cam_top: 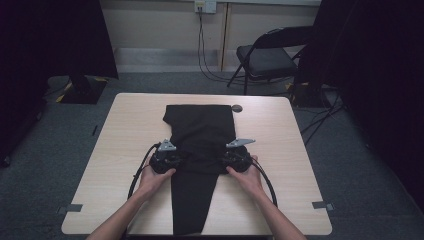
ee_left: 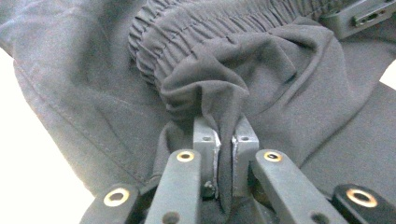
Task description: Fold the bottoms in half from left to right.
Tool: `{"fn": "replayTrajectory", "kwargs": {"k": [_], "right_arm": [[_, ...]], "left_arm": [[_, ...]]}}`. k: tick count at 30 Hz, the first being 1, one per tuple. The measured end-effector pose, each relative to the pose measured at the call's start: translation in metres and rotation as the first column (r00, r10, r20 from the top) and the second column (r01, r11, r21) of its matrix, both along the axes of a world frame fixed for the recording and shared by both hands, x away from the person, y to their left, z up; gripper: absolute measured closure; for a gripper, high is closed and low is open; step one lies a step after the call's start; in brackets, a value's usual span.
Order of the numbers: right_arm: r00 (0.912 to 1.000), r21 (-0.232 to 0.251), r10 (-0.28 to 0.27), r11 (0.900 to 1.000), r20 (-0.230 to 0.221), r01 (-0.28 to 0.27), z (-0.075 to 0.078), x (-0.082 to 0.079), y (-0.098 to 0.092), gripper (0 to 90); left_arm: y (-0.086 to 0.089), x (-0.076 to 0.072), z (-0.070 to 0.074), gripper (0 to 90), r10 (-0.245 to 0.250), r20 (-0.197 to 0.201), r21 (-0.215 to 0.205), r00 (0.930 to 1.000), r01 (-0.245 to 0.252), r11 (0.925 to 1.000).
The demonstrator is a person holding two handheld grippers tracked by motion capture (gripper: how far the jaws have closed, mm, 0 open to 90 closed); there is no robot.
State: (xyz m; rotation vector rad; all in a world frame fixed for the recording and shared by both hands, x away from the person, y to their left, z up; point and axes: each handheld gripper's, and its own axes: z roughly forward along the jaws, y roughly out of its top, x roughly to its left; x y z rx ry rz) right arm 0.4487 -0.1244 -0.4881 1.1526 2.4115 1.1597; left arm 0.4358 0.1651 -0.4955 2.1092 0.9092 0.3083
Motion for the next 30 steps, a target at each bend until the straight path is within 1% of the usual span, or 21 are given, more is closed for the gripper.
{"fn": "replayTrajectory", "kwargs": {"k": [2,4,6,8,10,12,14,15,17,18,19,20,21,22,23,24,26,27,28,29,30], "right_arm": [[0.9999,0.012,0.008,1.0,-0.013,-0.008,0.001,0.002,-0.002,72.8],[0.9996,0.007,0.016,1.0,-0.021,-0.016,0.003,0.0,-0.004,64.3],[0.9991,-0.004,0.027,1.0,-0.033,-0.027,0.006,-0.003,-0.006,53.4],[0.9985,-0.01,0.039,0.999,-0.038,-0.039,0.01,-0.007,-0.006,48.0],[0.9989,0.006,0.036,0.999,-0.029,-0.036,0.014,-0.009,-0.007,44.7],[0.9994,0.017,0.028,0.999,-0.022,-0.028,0.016,-0.007,-0.007,42.3],[0.9998,0.04,0.017,0.999,-0.009,-0.016,0.021,-0.001,-0.006,40.3],[0.9999,0.054,0.013,0.998,-0.002,-0.012,0.024,0.002,-0.005,39.6],[0.9999,0.081,-0.005,0.997,0.011,0.004,0.028,0.007,-0.003,38.5],[0.9998,0.087,-0.012,0.996,0.013,0.011,0.028,0.01,-0.001,38.5],[0.9999,0.083,-0.013,0.996,-0.002,0.014,0.027,0.013,0.0,38.6],[0.9997,0.078,-0.019,0.997,-0.014,0.02,0.025,0.015,0.001,39.9],[0.9996,0.069,-0.021,0.997,-0.018,0.023,0.023,0.016,0.002,43.5],[0.9996,0.069,-0.022,0.997,-0.016,0.023,0.021,0.016,0.003,46.5],[0.9997,0.07,-0.019,0.997,-0.012,0.02,0.021,0.015,0.003,56.2],[0.9999,0.067,-0.016,0.998,0.002,0.016,0.022,0.013,0.003,62.8],[0.9999,0.078,-0.005,0.997,0.015,0.004,0.024,0.008,0.001,64.2],[0.9999,0.068,0.003,0.998,0.01,-0.004,0.025,0.006,0.0,63.7],[0.9998,0.048,0.018,0.999,0.008,-0.018,0.025,0.004,0.0,62.1],[0.9992,0.039,0.038,0.998,0.01,-0.039,0.027,0.0,-0.001,61.0],[0.9987,0.054,0.049,0.997,0.016,-0.05,0.029,-0.005,-0.003,59.9]], "left_arm": [[0.001,-0.005,0.005,76.8,-0.002,-0.013,0.01,0.9999,0.002,0.9999],[0.004,-0.008,0.01,72.4,-0.01,-0.01,0.002,0.9999,0.01,0.9999],[0.008,-0.01,0.017,68.7,-0.011,-0.006,-0.041,0.9999,0.01,0.9991],[0.013,-0.011,0.023,61.6,-0.002,-0.007,-0.097,1.0,0.001,0.9953],[0.017,-0.01,0.026,57.4,0.012,-0.014,-0.139,0.9998,-0.014,0.9902],[0.017,-0.004,0.031,54.2,0.014,-0.03,-0.143,0.9994,-0.018,0.9895],[0.017,0.0,0.035,50.3,0.045,0.001,-0.162,0.999,-0.044,0.9858],[0.015,0.004,0.037,49.1,0.042,-0.012,-0.156,0.999,-0.043,0.9868],[0.012,0.011,0.035,45.7,0.064,0.013,-0.137,0.9978,-0.062,0.9886],[0.011,0.015,0.032,44.7,0.07,-0.006,-0.138,0.9975,-0.071,0.9879],[0.01,0.017,0.028,43.4,0.074,-0.028,-0.138,0.9968,-0.077,0.9874],[0.008,0.02,0.023,42.7,0.069,-0.043,-0.122,0.9967,-0.073,0.9898],[0.006,0.021,0.02,42.7,0.067,-0.054,-0.11,0.9963,-0.073,0.9913],[0.006,0.021,0.017,42.8,0.06,-0.06,-0.116,0.9964,-0.067,0.991],[0.005,0.02,0.016,48.0,0.03,-0.06,-0.126,0.9977,-0.038,0.9914],[0.004,0.017,0.017,57.7,0.022,-0.045,-0.103,0.9988,-0.026,0.9943],[0.007,0.012,0.021,76.7,-0.016,-0.037,-0.109,0.9992,0.012,0.9939],[0.009,0.008,0.024,77.6,-0.01,-0.024,-0.112,0.9997,0.007,0.9937],[0.01,0.004,0.027,78.0,-0.015,-0.021,-0.136,0.9997,0.012,0.9907],[0.011,0.0,0.03,78.0,-0.036,-0.007,-0.14,0.9993,0.034,0.9896],[0.011,-0.005,0.033,77.2,-0.053,0.002,-0.135,0.9986,0.053,0.9895]]}}
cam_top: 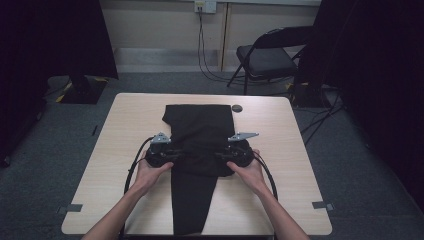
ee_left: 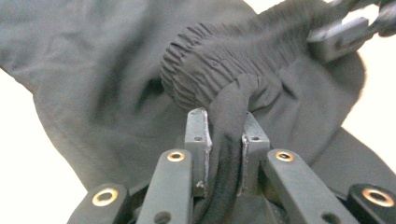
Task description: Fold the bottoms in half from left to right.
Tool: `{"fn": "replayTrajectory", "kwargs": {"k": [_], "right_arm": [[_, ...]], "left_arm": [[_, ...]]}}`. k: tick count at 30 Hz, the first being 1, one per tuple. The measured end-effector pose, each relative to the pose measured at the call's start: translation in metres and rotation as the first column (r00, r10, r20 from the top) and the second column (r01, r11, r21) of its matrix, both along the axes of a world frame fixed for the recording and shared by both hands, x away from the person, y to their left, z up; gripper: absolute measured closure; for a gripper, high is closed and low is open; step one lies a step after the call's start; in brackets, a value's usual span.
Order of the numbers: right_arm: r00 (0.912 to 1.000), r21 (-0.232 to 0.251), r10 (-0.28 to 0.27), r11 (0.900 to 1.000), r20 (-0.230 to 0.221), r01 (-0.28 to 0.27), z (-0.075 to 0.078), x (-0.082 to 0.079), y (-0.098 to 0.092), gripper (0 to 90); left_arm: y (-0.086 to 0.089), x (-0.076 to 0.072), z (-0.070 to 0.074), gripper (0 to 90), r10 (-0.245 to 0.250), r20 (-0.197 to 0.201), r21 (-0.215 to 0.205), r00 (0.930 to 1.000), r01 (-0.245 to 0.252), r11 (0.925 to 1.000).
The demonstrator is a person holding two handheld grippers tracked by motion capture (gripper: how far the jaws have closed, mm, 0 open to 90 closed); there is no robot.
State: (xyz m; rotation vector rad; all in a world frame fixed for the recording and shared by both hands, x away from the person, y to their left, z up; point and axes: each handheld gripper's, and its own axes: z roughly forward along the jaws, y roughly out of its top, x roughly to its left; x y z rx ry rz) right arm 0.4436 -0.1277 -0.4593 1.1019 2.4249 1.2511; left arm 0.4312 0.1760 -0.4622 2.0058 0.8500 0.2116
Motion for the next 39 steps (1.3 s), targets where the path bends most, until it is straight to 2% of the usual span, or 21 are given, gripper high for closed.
{"fn": "replayTrajectory", "kwargs": {"k": [5,8,10,13,15,16,18,20,22,23,25,26,28,30,31,32,33,34,35,37,39], "right_arm": [[0.9989,-0.006,0.046,0.999,0.01,-0.046,0.005,-0.024,-0.007,56.4],[0.9973,0.013,0.074,0.997,0.005,-0.074,0.005,-0.037,-0.012,50.5],[0.9956,0.014,0.094,0.995,0.001,-0.094,0.003,-0.047,-0.015,49.4],[0.9919,-0.002,0.127,0.992,-0.003,-0.127,0.003,-0.06,-0.017,47.8],[0.9906,0.002,0.137,0.991,-0.003,-0.137,0.006,-0.067,-0.02,45.9],[0.9905,0.009,0.138,0.99,0.006,-0.138,0.009,-0.069,-0.022,45.3],[0.9914,0.026,0.129,0.991,0.025,-0.129,0.016,-0.069,-0.026,45.2],[0.9931,0.048,0.106,0.993,0.051,-0.108,0.023,-0.065,-0.028,46.8],[0.996,0.068,0.063,0.995,0.063,-0.068,0.029,-0.055,-0.029,50.6],[0.9972,0.068,0.038,0.997,0.065,-0.042,0.03,-0.047,-0.029,52.0],[0.9964,0.032,-0.032,0.999,0.079,0.029,0.028,-0.03,-0.028,56.2],[0.9953,0.031,-0.07,0.997,0.067,0.068,0.025,-0.02,-0.029,56.8],[0.991,0.027,-0.127,0.992,0.041,0.126,0.015,-0.003,-0.033,58.1],[0.9869,-0.03,-0.156,0.987,0.041,0.158,0.004,0.007,-0.031,56.5],[0.9888,-0.072,-0.144,0.987,0.041,0.146,-0.004,0.009,-0.026,55.8],[0.9917,-0.084,-0.126,0.988,0.023,0.128,-0.011,0.01,-0.02,56.8],[0.9922,-0.091,-0.121,0.988,0.03,0.123,-0.015,0.008,-0.015,57.9],[0.9932,-0.084,-0.11,0.99,0.039,0.112,-0.016,0.006,-0.011,57.8],[0.995,-0.074,-0.092,0.993,0.037,0.095,-0.015,0.004,-0.009,56.9],[0.9969,-0.075,-0.064,0.995,0.047,0.067,-0.008,0.0,-0.009,54.0],[0.9995,-0.043,-0.015,0.999,0.028,0.016,-0.002,-0.007,-0.012,52.4]], "left_arm": [[0.003,-0.022,0.01,67.2,-0.092,-0.005,-0.017,0.9958,0.092,0.9956],[0.006,-0.035,0.013,63.0,-0.125,-0.002,-0.008,0.9922,0.125,0.9922],[0.011,-0.04,0.013,59.6,-0.139,-0.003,-0.023,0.9904,0.138,0.9901],[0.02,-0.04,0.017,55.7,-0.122,0.005,-0.058,0.9925,0.122,0.9908],[0.028,-0.037,0.022,54.3,-0.084,0.021,-0.115,0.9962,0.086,0.9897],[0.032,-0.035,0.023,53.7,-0.069,0.017,-0.128,0.9974,0.071,0.9892],[0.036,-0.028,0.024,54.0,-0.042,0.016,-0.107,0.999,0.044,0.9933],[0.039,-0.02,0.02,54.0,0.009,-0.003,-0.103,1.0,-0.009,0.9947],[0.038,-0.008,0.011,55.1,0.068,-0.021,-0.039,0.9975,-0.069,0.9969],[0.038,-0.003,0.006,55.1,0.095,-0.025,-0.007,0.9951,-0.096,0.9954],[0.038,0.008,-0.005,55.1,0.147,-0.053,-0.008,0.9878,-0.148,0.989],[0.037,0.012,-0.009,55.0,0.172,-0.052,0.02,0.9837,-0.172,0.985],[0.034,0.017,-0.015,53.3,0.187,-0.04,0.05,0.9816,-0.185,0.9815],[0.027,0.02,-0.021,52.1,0.209,-0.002,0.104,0.978,-0.207,0.9728],[0.023,0.022,-0.024,50.0,0.196,-0.031,0.101,0.9801,-0.192,0.9762],[0.018,0.023,-0.025,46.7,0.158,-0.054,0.126,0.9859,-0.15,0.9806],[0.012,0.02,-0.024,45.8,0.142,-0.029,0.156,0.9895,-0.136,0.9785],[0.01,0.016,-0.021,46.3,0.126,-0.014,0.154,0.992,-0.122,0.9805],[0.01,0.014,-0.016,45.9,0.114,-0.019,0.133,0.9934,-0.11,0.985],[0.012,0.008,-0.007,42.2,0.107,-0.009,0.123,0.9942,-0.105,0.9868],[0.011,-0.002,0.0,43.3,0.064,0.007,0.113,0.9979,-0.064,0.9915]]}}
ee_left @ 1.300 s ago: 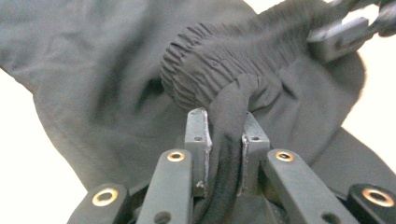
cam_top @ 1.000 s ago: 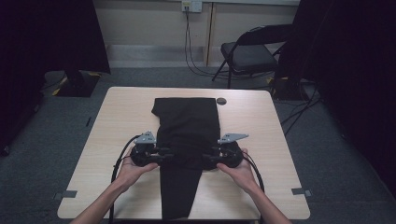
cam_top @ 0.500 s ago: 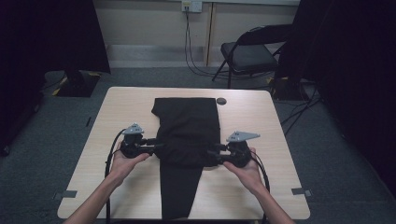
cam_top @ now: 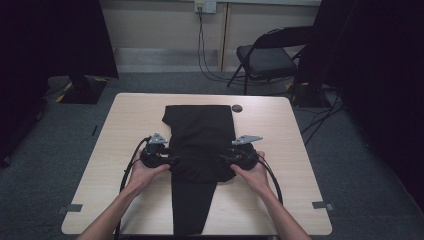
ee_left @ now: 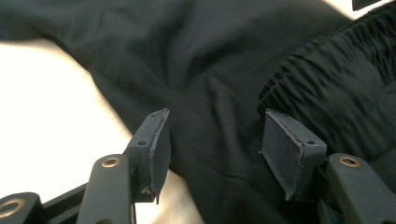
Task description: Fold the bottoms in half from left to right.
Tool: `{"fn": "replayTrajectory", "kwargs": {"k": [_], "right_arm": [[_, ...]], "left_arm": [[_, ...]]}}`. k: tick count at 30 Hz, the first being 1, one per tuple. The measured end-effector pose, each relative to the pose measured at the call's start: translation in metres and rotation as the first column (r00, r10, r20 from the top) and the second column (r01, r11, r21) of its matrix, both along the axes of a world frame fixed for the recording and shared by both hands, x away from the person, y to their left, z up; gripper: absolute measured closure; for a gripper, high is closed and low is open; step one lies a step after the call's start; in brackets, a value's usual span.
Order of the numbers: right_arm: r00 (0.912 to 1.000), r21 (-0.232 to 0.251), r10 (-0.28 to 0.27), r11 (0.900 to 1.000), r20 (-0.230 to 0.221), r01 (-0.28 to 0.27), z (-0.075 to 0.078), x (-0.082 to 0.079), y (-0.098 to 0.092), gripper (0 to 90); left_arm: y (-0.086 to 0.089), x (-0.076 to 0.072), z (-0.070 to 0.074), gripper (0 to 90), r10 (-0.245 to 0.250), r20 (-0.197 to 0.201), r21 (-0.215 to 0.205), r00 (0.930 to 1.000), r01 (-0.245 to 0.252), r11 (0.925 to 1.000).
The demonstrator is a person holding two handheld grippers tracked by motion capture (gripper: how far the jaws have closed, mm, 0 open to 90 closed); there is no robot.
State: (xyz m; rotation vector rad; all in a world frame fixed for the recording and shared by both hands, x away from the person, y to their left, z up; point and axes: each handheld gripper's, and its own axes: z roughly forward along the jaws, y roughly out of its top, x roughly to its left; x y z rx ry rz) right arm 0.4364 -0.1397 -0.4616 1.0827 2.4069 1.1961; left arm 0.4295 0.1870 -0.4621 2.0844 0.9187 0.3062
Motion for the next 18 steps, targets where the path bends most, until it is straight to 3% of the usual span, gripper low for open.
{"fn": "replayTrajectory", "kwargs": {"k": [3,6,9,11,13,16,18], "right_arm": [[0.9972,0.015,0.073,0.997,-0.015,-0.073,0.002,-0.019,-0.005,50.7],[0.9864,0.032,0.157,0.987,-0.05,-0.155,-0.001,-0.04,-0.01,49.3],[0.9802,0.026,0.194,0.981,-0.041,-0.193,0.004,-0.051,-0.011,49.6],[0.983,0.04,0.182,0.983,-0.025,-0.181,0.007,-0.049,-0.007,50.3],[0.9854,0.023,0.169,0.986,-0.022,-0.168,0.007,-0.043,0.004,49.9],[0.9876,0.064,0.156,0.986,-0.015,-0.155,0.007,-0.034,0.027,48.4],[0.9784,0.067,0.205,0.977,-0.025,-0.203,0.006,-0.035,0.046,46.7]], "left_arm": [[-0.002,-0.016,0.008,43.2,-0.059,0.015,-0.017,0.9981,0.06,0.9981],[-0.003,-0.034,0.013,41.8,-0.133,0.027,-0.004,0.9907,0.133,0.9911],[-0.001,-0.046,0.016,38.8,-0.159,0.021,-0.056,0.9871,0.16,0.9855],[-0.002,-0.048,0.016,39.4,-0.147,0.028,-0.038,0.9887,0.148,0.9882],[-0.001,-0.044,0.013,40.6,-0.137,0.031,-0.045,0.99,0.139,0.9893],[0.003,-0.034,0.003,41.5,-0.083,0.005,-0.033,0.9965,0.083,0.996],[0.006,-0.029,-0.003,41.7,-0.06,-0.01,-0.01,0.9981,0.06,0.9981]]}}
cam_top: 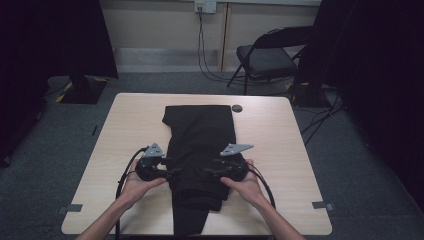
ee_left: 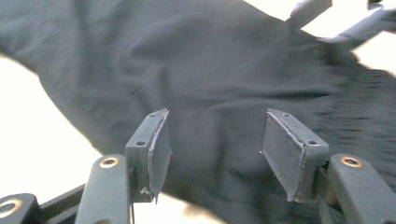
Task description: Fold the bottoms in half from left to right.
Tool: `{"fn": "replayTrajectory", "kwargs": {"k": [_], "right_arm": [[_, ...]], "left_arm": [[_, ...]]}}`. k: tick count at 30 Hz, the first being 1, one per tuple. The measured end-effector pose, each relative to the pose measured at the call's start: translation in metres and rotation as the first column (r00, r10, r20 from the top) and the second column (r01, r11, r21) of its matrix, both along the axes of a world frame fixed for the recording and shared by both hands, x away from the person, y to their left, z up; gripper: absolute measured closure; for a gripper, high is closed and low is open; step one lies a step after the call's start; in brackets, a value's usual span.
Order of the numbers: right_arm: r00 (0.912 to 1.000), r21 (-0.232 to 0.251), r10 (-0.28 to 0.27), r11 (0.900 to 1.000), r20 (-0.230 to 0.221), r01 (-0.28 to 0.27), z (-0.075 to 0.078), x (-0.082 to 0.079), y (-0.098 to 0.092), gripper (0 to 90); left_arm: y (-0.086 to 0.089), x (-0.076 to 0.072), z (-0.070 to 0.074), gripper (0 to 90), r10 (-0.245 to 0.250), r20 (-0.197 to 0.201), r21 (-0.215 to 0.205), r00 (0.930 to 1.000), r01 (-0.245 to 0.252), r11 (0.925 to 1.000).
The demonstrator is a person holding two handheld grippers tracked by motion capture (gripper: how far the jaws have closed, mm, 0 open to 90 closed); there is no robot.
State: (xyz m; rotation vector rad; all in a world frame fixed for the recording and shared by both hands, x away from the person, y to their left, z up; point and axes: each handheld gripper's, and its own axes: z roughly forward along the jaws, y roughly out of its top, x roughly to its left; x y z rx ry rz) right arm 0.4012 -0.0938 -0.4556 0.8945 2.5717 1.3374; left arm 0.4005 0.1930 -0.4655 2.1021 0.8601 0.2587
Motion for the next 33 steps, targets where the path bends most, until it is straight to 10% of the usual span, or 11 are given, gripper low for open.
{"fn": "replayTrajectory", "kwargs": {"k": [9,14,20,24,33], "right_arm": [[0.9739,0.004,0.225,0.974,-0.027,-0.225,0.004,-0.044,0.031,28.6],[0.9682,-0.118,0.248,0.961,-0.029,-0.25,-0.024,-0.054,0.036,24.9],[0.9547,-0.246,0.275,0.939,0.114,-0.241,-0.032,-0.068,0.043,33.2],[0.9638,-0.217,0.247,0.951,0.101,-0.221,-0.026,-0.067,0.043,52.1],[0.9765,-0.145,0.204,0.971,0.068,-0.193,-0.022,-0.056,0.034,71.4]], "left_arm": [[0.008,0.001,-0.01,43.4,0.027,-0.03,0.049,0.9992,-0.026,0.9984],[0.007,0.005,-0.016,39.8,0.042,-0.06,0.069,0.9973,-0.038,0.9969],[0.006,0.008,-0.021,38.5,0.056,-0.085,0.068,0.9948,-0.05,0.9965],[0.008,0.009,-0.02,38.5,0.08,-0.085,0.081,0.9931,-0.074,0.994],[0.036,-0.004,0.001,44.1,0.111,-0.052,-0.025,0.9925,-0.112,0.9934]]}}
